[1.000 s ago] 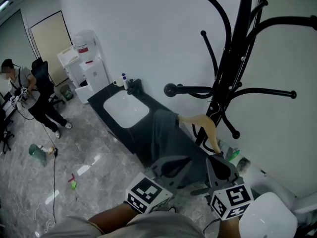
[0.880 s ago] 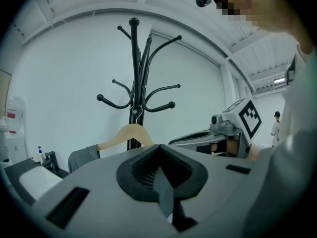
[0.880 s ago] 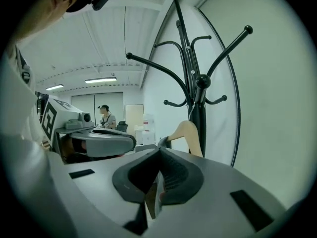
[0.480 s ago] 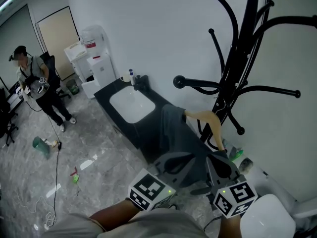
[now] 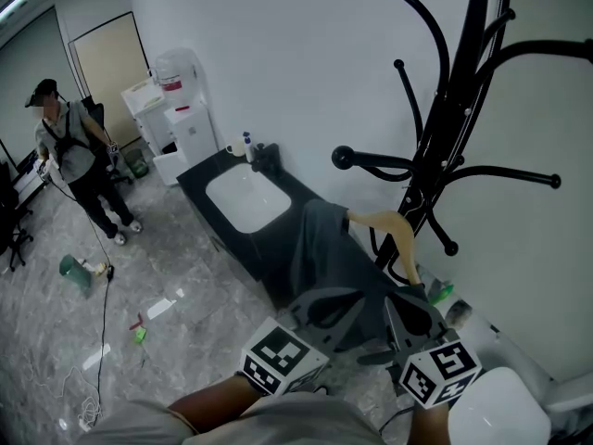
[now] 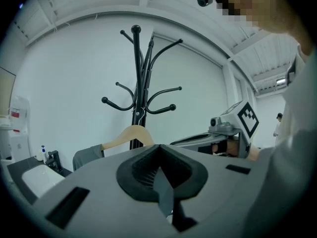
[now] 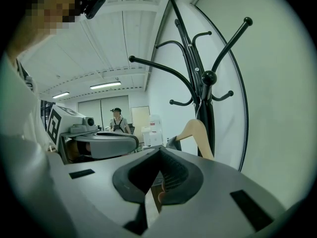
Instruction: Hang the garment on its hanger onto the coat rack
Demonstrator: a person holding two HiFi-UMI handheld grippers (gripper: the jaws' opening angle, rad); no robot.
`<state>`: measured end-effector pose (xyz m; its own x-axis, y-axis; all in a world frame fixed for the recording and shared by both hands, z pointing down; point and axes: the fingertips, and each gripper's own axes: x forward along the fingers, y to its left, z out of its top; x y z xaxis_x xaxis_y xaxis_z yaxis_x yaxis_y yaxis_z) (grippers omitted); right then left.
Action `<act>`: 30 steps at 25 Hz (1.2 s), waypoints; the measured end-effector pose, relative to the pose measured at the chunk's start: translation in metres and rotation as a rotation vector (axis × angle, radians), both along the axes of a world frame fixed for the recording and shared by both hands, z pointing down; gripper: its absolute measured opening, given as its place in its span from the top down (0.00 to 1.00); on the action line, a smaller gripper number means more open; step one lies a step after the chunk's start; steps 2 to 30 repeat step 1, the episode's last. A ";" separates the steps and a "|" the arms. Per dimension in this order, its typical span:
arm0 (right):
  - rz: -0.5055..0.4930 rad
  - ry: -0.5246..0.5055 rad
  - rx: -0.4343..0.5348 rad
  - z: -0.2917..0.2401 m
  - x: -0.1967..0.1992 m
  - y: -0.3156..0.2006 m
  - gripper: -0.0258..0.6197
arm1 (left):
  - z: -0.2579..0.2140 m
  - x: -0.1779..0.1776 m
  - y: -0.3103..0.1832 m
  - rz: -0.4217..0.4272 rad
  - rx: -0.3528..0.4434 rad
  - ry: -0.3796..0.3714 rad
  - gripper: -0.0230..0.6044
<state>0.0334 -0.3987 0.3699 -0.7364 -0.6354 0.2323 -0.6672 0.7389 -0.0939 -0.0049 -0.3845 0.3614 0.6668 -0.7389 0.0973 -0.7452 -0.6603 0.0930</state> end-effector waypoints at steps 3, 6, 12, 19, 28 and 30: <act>-0.003 -0.003 -0.004 0.001 0.000 0.001 0.94 | 0.000 0.000 0.001 0.000 -0.003 0.001 0.95; -0.003 -0.003 -0.004 0.001 0.000 0.001 0.94 | 0.000 0.000 0.001 0.000 -0.003 0.001 0.95; -0.003 -0.003 -0.004 0.001 0.000 0.001 0.94 | 0.000 0.000 0.001 0.000 -0.003 0.001 0.95; -0.003 -0.003 -0.004 0.001 0.000 0.001 0.94 | 0.000 0.000 0.001 0.000 -0.003 0.001 0.95; -0.003 -0.003 -0.004 0.001 0.000 0.001 0.94 | 0.000 0.000 0.001 0.000 -0.003 0.001 0.95; -0.003 -0.003 -0.004 0.001 0.000 0.001 0.94 | 0.000 0.000 0.001 0.000 -0.003 0.001 0.95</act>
